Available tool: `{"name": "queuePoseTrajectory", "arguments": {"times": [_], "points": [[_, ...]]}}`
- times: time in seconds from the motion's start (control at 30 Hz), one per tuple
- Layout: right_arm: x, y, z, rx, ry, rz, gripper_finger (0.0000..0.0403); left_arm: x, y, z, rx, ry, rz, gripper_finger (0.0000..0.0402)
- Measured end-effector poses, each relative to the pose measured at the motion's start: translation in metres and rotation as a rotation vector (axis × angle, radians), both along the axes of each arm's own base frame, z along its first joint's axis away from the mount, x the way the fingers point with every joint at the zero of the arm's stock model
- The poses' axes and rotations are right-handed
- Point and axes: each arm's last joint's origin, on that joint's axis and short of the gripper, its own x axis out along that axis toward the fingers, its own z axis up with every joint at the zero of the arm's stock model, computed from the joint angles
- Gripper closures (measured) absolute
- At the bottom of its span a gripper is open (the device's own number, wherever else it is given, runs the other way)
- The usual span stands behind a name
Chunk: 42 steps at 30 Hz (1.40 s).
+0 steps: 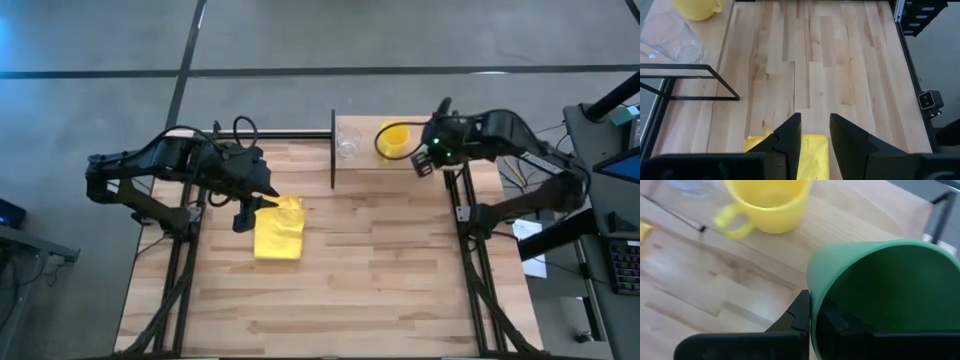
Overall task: Stack small to large cups/mugs on shelf
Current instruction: Put the green cup on the shelf
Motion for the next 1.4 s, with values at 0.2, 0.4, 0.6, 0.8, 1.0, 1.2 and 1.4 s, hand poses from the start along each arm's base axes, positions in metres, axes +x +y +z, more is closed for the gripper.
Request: {"name": "queuePoseTrajectory", "arguments": {"times": [0.2,0.4,0.6,0.8,1.0,1.2,1.4], "points": [[-0.012,-0.017,-0.009,-0.005,0.07,-0.025,0.0394,0.0,0.0,-0.001,0.008,0.002,-0.003,0.0313],[-0.001,-0.033,-0.019,0.011,0.176,0.04,0.0394,0.001,0.002,-0.002,0.042,0.005,0.032,0.0313],[0.012,-0.048,-0.03,0.06,0.258,0.118,0.0394,0.001,0.002,-0.002,0.044,0.005,0.034,0.0313],[0.022,-0.058,-0.039,0.081,0.331,0.176,0.0382,0.001,0.002,-0.002,0.044,0.005,0.035,0.0313],[0.025,-0.061,-0.042,0.084,0.355,0.19,0.0378,0.001,0.002,-0.002,0.044,0.005,0.035,0.0313],[0.018,-0.057,-0.031,0.073,0.302,0.192,0.0378,0.001,0.002,-0.002,0.044,0.006,0.035,0.0313],[0.013,-0.057,0.002,-0.013,0.207,0.202,0.0378,0.0,0.002,-0.002,0.045,0.004,0.036,0.0313]]}}
